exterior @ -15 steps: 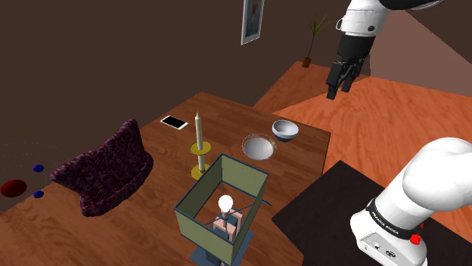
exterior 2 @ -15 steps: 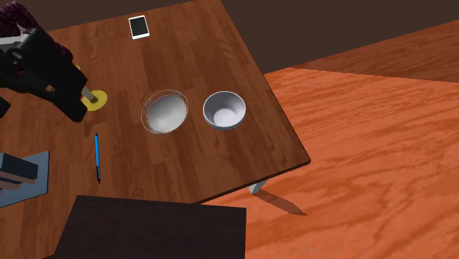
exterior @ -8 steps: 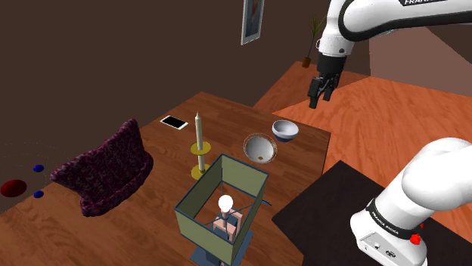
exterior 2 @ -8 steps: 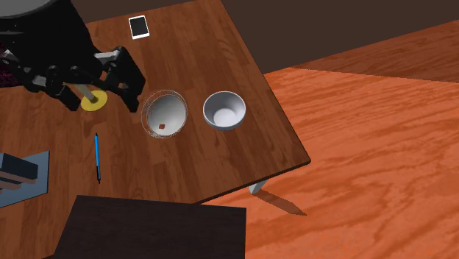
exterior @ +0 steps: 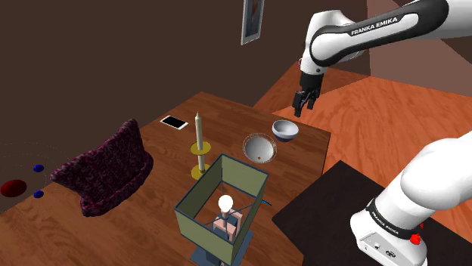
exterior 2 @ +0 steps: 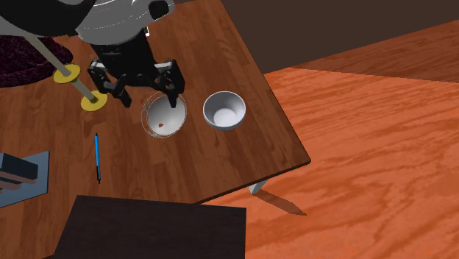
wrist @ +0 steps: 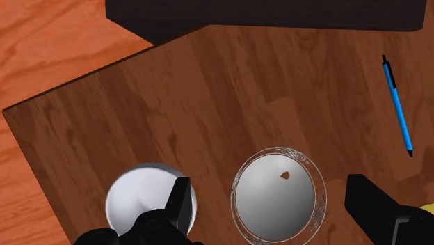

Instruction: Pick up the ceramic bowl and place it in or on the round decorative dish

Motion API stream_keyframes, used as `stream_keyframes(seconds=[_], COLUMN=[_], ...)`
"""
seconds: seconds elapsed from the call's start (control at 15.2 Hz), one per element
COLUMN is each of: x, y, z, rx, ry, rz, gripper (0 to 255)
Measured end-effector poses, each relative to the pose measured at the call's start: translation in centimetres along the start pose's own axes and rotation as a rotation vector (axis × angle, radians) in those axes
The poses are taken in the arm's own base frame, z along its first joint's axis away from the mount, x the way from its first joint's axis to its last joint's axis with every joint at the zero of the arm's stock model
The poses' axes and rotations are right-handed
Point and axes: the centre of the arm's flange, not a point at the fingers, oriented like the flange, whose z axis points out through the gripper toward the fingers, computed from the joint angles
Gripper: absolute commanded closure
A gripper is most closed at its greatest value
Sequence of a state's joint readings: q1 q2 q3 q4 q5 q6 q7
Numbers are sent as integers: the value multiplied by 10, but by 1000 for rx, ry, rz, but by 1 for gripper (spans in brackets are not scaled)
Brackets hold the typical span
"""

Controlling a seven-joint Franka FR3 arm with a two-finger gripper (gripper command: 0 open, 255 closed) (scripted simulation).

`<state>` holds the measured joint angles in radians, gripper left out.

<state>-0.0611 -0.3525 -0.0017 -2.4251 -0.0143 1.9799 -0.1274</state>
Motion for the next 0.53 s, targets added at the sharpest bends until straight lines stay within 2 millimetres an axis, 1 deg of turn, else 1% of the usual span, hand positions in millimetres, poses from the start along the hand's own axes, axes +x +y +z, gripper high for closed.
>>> stream_keyframes(seconds=[0.2,0.33,0.53], x=[27,46,70], y=[15,18,31], z=[28,49,77], rx=[-5,-9,-14], ry=[-3,-5,-7], rz=[-8,-14,-22], gripper=[0,0,0])
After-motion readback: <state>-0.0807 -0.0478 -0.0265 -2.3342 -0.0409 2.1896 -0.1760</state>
